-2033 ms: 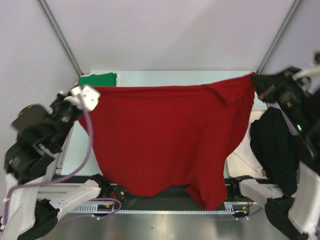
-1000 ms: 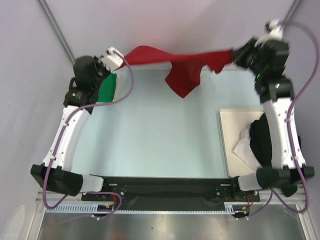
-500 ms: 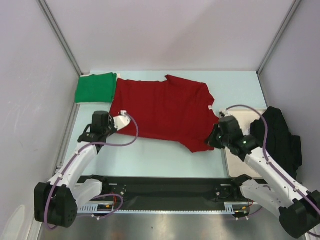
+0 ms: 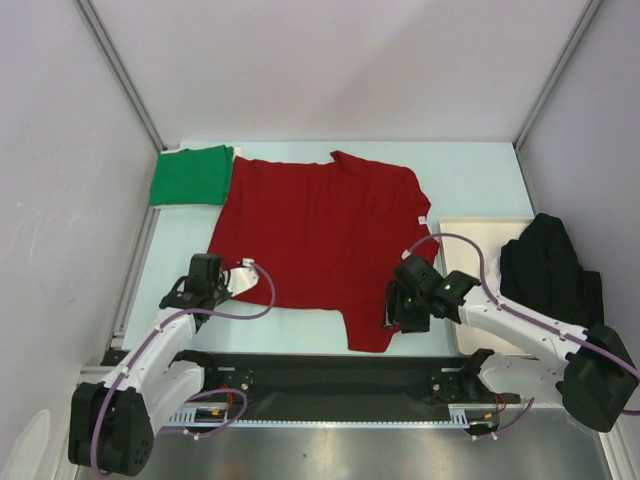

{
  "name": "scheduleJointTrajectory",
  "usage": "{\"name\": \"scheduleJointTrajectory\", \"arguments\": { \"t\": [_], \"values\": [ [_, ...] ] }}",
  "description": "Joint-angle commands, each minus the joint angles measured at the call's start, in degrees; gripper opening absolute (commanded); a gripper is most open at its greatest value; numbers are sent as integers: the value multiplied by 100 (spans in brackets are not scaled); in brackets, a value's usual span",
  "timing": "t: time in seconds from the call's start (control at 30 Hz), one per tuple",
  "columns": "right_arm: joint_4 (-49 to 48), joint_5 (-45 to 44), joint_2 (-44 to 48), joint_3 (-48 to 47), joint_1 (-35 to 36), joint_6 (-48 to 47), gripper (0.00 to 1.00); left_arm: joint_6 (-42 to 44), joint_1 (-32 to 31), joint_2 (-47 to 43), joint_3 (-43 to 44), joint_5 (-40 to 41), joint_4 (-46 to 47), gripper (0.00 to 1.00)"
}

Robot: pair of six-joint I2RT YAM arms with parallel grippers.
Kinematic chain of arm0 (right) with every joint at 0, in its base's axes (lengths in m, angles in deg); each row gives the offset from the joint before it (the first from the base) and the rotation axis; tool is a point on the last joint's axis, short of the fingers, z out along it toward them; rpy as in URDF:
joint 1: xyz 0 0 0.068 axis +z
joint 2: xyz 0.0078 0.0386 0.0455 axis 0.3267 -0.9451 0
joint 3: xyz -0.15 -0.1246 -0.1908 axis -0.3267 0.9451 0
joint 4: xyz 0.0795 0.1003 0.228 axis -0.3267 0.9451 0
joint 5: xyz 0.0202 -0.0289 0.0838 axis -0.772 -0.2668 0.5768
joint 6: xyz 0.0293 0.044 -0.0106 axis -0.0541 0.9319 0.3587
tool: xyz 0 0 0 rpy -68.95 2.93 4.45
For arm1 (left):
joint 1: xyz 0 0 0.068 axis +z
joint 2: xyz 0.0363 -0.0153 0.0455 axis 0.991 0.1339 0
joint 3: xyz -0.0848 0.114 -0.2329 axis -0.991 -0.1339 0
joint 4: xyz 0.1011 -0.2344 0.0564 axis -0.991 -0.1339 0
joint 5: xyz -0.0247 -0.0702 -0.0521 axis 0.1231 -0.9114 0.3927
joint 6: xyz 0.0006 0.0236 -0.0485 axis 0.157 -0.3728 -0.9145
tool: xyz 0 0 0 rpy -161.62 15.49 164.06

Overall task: Fold and stack the t-shirts
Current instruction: Flatten the tshirt out

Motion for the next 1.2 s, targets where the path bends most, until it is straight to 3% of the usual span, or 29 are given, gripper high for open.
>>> {"name": "scheduleJointTrajectory", "arguments": {
  "t": [0.0, 0.1, 0.2, 0.4, 0.43, 0.47, 0.53, 0.57, 0.63, 0.87, 1.0, 1.17],
  "values": [
    [869, -876, 241, -620, -41, 39, 61, 109, 64, -23, 114, 298, -57, 0],
    [626, -1047, 628, -305, -513, 154, 66, 22, 64, 65, 167, 342, -30, 0],
    [37, -933, 402, 135, -1154, 110, 65, -110, 64, 206, 254, 290, -13, 0],
    [-667, -959, -39, 425, -1483, 39, 54, -216, 64, 294, 360, 272, -91, 0],
    [-755, -906, -109, 478, -1491, 57, 50, -268, 64, 311, 378, 263, -118, 1],
    [-904, -915, -153, 565, -1509, 65, 39, -277, 64, 320, 395, 254, -127, 0],
    [-966, -880, -250, 645, -1570, 74, 27, -347, 64, 312, 448, 263, -214, 0],
    [-984, -862, -241, 689, -1588, 74, 15, -383, 64, 303, 466, 263, -258, 0],
    [-932, -853, -15, 760, -1588, 74, 3, -435, 73, 172, 545, 193, -522, 0],
    [594, -949, 1585, 365, -1466, 601, 0, -488, 64, -407, 668, 27, -1786, 1],
    [1651, -1231, 2578, -162, -957, 1137, 0, -541, 64, -918, 1132, -203, -3140, 0],
    [2548, -1091, 2896, -646, -674, 1516, 0, -585, 73, -1200, 1678, -282, -3993, 0]
  ]
}}
